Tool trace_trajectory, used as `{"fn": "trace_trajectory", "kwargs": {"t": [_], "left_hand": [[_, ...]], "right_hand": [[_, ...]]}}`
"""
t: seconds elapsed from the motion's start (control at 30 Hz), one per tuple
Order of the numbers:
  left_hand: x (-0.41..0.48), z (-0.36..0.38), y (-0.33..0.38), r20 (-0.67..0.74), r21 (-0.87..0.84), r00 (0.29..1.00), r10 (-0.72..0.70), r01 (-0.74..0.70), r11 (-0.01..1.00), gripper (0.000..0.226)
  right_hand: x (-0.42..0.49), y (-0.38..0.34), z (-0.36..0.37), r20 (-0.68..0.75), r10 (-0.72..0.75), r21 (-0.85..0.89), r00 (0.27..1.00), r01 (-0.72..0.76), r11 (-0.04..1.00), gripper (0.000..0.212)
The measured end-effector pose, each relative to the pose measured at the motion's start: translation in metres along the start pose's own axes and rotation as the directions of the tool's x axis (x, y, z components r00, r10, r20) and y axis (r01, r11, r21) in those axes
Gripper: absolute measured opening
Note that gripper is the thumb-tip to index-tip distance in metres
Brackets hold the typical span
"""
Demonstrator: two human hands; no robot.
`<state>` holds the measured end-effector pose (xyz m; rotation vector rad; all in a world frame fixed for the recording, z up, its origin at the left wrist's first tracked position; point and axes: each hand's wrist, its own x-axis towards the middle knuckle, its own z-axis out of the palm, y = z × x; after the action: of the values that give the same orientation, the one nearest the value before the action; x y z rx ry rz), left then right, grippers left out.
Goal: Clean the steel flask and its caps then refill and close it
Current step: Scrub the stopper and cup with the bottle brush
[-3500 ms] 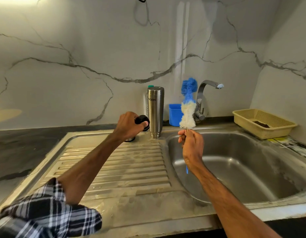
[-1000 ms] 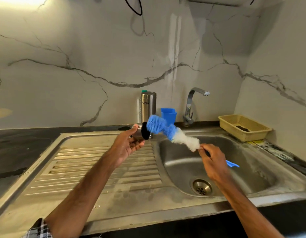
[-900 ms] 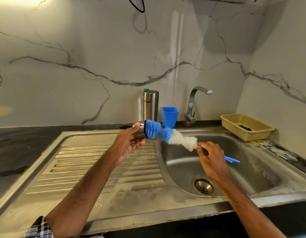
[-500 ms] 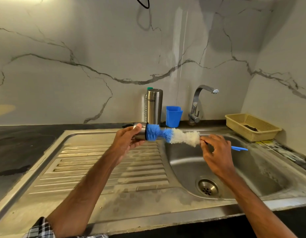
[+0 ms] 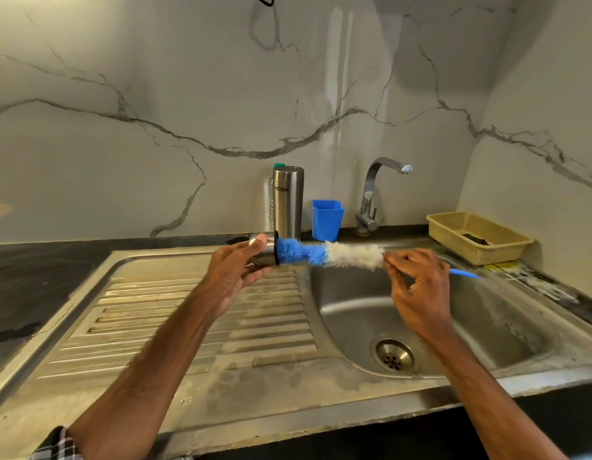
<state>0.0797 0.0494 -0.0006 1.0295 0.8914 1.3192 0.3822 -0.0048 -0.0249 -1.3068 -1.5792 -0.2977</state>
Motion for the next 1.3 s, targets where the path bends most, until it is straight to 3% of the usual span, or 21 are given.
{"fn": "trace_trajectory", "kwargs": {"t": [0.3, 0.5, 0.83, 1.13, 1.3], "left_hand": [[-0.006, 0.011, -0.005, 0.018, 0.005, 1.000, 0.009, -0.009, 1.000, 0.033], [-0.006, 0.006, 0.001, 0.005, -0.043, 1.000, 0.016, -0.016, 0.999, 0.043], [-0.010, 0.013, -0.001, 0.015, 0.039, 0.999, -0.030, 0.029, 0.999, 0.035], [-0.007, 0.017, 0.000, 0.020, 0.030, 0.999, -0.032, 0.032, 0.999, 0.037], [-0.008, 0.021, -0.005, 0.044, 0.115, 0.998, -0.034, 0.029, 0.993, 0.029]], "right_hand": [[-0.003, -0.002, -0.003, -0.027, -0.067, -0.024, 0.997, 0.066, 0.998, 0.027], [0.000, 0.002, -0.008, -0.112, -0.071, 0.007, 0.991, 0.072, 0.997, 0.034], [-0.001, 0.004, -0.007, -0.108, -0.159, 0.007, 0.981, 0.161, 0.987, 0.038], [0.010, 0.014, -0.009, -0.147, -0.147, 0.048, 0.978, 0.156, 0.987, 0.036], [0.009, 0.019, -0.013, -0.145, -0.158, 0.043, 0.977, 0.166, 0.985, 0.037]]}}
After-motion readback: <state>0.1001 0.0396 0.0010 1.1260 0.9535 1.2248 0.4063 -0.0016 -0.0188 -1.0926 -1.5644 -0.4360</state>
